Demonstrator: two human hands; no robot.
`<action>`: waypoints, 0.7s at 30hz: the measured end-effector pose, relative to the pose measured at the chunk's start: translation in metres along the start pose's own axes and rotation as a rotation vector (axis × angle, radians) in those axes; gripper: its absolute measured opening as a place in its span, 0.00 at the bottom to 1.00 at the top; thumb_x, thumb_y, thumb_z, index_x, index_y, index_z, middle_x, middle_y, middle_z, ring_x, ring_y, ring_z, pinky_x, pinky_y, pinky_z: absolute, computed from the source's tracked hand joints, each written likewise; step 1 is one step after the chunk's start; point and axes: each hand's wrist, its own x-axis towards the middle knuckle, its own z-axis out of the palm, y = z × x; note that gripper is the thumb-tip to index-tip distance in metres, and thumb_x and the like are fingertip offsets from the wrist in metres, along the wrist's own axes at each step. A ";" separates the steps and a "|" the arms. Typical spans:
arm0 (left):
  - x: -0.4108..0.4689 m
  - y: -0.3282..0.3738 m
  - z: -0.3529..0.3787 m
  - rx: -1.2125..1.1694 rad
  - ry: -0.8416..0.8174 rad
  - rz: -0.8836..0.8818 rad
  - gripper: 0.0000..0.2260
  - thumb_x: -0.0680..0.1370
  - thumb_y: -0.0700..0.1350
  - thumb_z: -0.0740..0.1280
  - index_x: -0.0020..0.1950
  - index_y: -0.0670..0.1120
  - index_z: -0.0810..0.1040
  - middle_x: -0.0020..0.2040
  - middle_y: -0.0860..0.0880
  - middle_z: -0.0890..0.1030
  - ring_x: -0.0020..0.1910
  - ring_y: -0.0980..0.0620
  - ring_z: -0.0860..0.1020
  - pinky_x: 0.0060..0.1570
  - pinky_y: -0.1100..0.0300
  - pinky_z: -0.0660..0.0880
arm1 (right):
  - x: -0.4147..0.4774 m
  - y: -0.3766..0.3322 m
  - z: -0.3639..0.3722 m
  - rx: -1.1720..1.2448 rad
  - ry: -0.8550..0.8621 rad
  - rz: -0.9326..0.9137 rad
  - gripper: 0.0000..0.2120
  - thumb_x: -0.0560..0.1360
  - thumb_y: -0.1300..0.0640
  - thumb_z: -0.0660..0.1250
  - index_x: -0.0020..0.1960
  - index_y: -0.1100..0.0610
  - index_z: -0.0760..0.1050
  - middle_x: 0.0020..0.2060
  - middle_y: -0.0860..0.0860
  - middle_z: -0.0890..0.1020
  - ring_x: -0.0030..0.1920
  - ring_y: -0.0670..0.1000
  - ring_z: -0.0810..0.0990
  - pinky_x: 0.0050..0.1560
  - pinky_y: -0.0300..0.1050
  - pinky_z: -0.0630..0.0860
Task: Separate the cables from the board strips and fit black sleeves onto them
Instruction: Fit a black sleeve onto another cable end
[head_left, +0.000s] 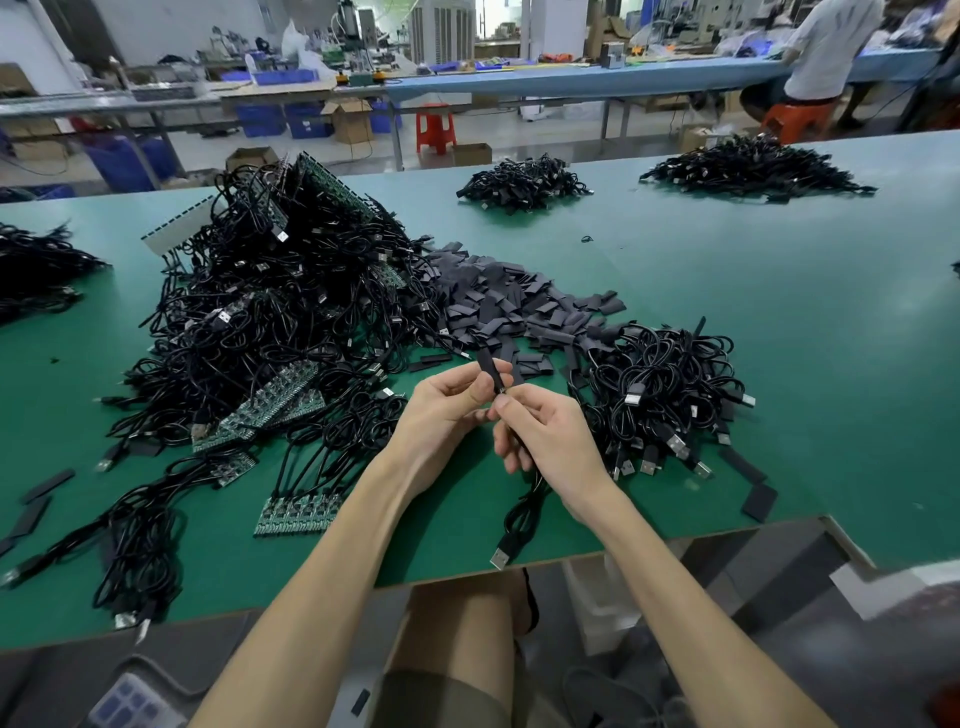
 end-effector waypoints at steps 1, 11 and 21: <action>0.000 0.000 0.000 0.001 0.005 -0.001 0.21 0.68 0.57 0.79 0.56 0.47 0.86 0.50 0.48 0.85 0.44 0.50 0.81 0.53 0.54 0.78 | 0.000 0.000 0.000 0.000 0.003 -0.003 0.12 0.84 0.57 0.64 0.43 0.57 0.80 0.30 0.53 0.81 0.24 0.52 0.75 0.24 0.39 0.68; 0.000 0.000 0.000 0.000 0.018 0.008 0.17 0.70 0.54 0.77 0.54 0.45 0.86 0.46 0.47 0.85 0.42 0.49 0.80 0.50 0.55 0.78 | 0.001 0.000 0.000 0.026 0.006 0.008 0.12 0.83 0.58 0.65 0.44 0.60 0.81 0.30 0.55 0.82 0.24 0.52 0.76 0.24 0.39 0.67; 0.000 -0.001 0.000 -0.007 -0.028 0.000 0.20 0.72 0.53 0.77 0.57 0.41 0.83 0.44 0.46 0.83 0.37 0.48 0.80 0.47 0.48 0.77 | -0.001 -0.003 0.000 0.032 -0.021 0.030 0.12 0.82 0.57 0.63 0.42 0.58 0.79 0.30 0.55 0.82 0.24 0.52 0.76 0.25 0.38 0.67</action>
